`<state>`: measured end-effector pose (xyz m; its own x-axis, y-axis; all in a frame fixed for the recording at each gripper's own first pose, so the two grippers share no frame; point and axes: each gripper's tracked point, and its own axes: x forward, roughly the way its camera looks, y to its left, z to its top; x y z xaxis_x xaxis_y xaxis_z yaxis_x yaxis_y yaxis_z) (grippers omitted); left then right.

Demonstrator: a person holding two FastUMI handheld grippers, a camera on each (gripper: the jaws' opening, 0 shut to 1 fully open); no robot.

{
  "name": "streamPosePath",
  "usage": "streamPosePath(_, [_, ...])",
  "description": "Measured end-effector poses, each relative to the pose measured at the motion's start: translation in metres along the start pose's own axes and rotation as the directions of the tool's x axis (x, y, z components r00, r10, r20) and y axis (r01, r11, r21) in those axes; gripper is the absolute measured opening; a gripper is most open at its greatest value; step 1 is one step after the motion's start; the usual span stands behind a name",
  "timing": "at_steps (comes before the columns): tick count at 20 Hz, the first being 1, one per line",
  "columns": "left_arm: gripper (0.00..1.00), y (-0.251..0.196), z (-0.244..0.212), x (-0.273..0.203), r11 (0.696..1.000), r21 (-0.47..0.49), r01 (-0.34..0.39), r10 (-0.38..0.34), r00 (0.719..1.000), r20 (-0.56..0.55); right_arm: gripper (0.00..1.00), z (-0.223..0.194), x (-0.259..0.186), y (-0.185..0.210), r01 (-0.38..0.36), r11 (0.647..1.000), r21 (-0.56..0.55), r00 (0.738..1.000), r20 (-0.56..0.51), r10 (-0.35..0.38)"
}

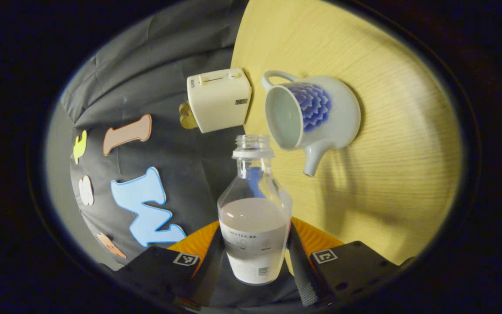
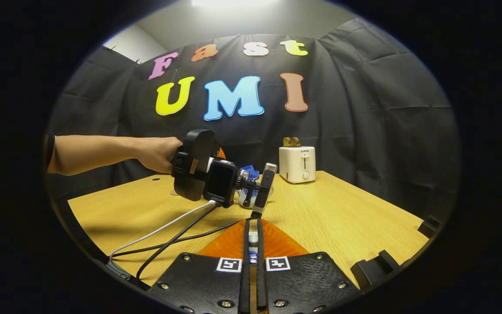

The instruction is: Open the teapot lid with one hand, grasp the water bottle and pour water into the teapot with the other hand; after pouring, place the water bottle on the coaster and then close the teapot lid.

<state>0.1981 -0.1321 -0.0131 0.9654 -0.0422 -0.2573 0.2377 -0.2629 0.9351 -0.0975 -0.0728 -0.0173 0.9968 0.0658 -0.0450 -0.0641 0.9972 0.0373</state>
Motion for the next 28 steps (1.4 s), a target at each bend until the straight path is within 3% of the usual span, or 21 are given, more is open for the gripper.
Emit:
streamPosePath(13, [0.87, 0.017, 0.001, -0.002, 0.990, 0.139, -0.012, 0.014, 1.000, -0.012, 0.06, -0.002, -0.001, -0.004, 0.001, 1.000, 0.001, 1.000, -0.006, -0.001])
streamPosePath(28, [0.86, 0.034, -0.001, -0.005, 0.950, 0.313, -0.015, 0.025, 0.999, -0.030, 0.06, -0.004, -0.001, -0.008, 0.010, 1.000, 0.001, 1.000, -0.014, -0.010])
